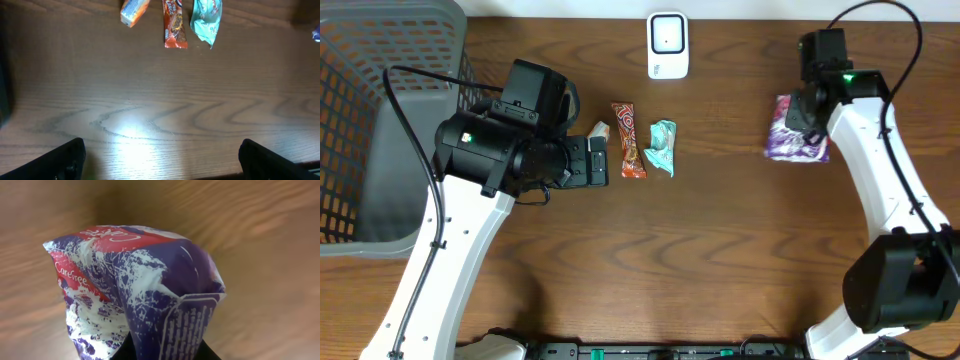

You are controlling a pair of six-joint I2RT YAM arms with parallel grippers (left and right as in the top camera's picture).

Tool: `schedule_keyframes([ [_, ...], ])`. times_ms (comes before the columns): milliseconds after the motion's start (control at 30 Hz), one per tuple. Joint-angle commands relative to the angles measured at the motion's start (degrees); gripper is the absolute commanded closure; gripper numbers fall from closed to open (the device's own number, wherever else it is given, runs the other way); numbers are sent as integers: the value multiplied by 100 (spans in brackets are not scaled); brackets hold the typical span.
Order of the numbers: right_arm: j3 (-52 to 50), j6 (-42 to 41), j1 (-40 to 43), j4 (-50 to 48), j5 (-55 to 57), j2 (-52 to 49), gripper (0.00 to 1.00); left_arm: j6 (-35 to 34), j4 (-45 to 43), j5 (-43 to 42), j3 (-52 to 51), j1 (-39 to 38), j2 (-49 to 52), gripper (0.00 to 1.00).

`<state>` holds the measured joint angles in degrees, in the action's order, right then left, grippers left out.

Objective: Scan the item barcode

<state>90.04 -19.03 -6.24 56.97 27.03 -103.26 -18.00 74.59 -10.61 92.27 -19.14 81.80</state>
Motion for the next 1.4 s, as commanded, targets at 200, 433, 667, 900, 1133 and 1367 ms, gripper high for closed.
schedule_keyframes([
  [200,-107,-321,-881,-223,695,-984,87,33,20,-28,22,20,-15,2],
  [433,-46,-319,-1882,-413,70,-1182,24,33,20,-28,22,20,-15,2],
  [667,1193,101,-2090,271,-944,-1137,5,33,20,-28,22,20,-15,2],
  [900,2017,1010,-1405,605,-1432,-1139,1,33,20,-28,22,20,-15,2],
  [1133,1602,2057,-267,601,-3099,-1484,1,33,20,-28,22,20,-15,2],
  [1367,1381,3080,509,708,-5971,-2494,2,33,20,-28,22,20,-15,2],
])
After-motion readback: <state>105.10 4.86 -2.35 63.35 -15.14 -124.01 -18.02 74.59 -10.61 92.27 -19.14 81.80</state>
